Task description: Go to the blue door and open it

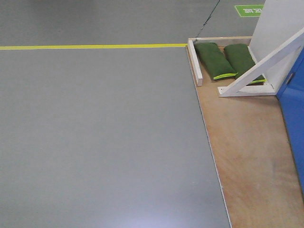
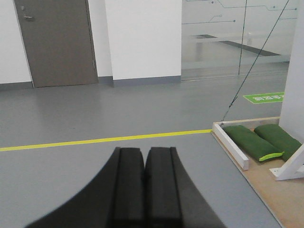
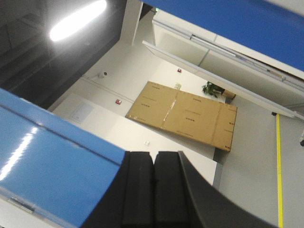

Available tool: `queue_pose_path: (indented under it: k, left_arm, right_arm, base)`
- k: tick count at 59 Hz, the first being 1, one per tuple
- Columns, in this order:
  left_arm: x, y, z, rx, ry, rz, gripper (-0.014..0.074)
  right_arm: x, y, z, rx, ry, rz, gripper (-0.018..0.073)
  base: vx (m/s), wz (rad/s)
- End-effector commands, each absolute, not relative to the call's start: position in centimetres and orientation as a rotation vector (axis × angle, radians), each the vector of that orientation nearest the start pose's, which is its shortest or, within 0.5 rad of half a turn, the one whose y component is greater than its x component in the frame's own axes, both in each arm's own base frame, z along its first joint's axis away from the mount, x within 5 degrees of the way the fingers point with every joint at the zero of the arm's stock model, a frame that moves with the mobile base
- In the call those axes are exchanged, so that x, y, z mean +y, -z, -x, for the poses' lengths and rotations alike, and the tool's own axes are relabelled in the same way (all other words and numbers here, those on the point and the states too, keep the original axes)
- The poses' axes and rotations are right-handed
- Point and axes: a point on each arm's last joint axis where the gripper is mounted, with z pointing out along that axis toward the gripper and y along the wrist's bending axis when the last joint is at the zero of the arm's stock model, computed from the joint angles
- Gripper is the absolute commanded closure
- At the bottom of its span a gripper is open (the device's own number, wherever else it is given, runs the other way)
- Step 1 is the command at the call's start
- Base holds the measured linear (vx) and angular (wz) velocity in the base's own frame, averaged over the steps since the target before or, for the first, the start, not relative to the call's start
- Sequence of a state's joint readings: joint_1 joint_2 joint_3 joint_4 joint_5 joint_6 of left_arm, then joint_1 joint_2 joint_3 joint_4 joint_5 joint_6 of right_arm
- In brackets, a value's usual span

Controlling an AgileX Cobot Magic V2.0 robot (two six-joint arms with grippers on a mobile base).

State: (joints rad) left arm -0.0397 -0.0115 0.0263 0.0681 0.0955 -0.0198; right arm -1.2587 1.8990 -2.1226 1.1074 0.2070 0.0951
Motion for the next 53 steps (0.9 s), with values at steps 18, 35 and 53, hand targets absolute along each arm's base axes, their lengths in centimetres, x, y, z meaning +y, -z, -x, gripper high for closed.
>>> queue_pose_path:
  k: [18, 35, 53]
  left_arm:
    - [-0.2, -21.4, -5.4, 1.468, -0.001, -0.057, 0.0524]
    - [-0.2, -21.4, -5.4, 1.468, -0.001, -0.057, 0.0524]
    - [-0.2, -21.4, -5.4, 1.468, -0.001, -0.057, 0.0524]
  right_arm:
    - [-42.2, -51.0, -14.8, 0.530, -0.042, -1.161, 0.0561]
    - [-41.5, -50.4, -16.3, 0.671, -0.170, -1.178, 0.0561]
    - [-40.3, -51.3, -16.4, 0.712, -0.209, -1.156, 0.0561]
  base:
    - [0.00, 0.00]
    - [0.00, 0.00]
    - [0.00, 0.00]
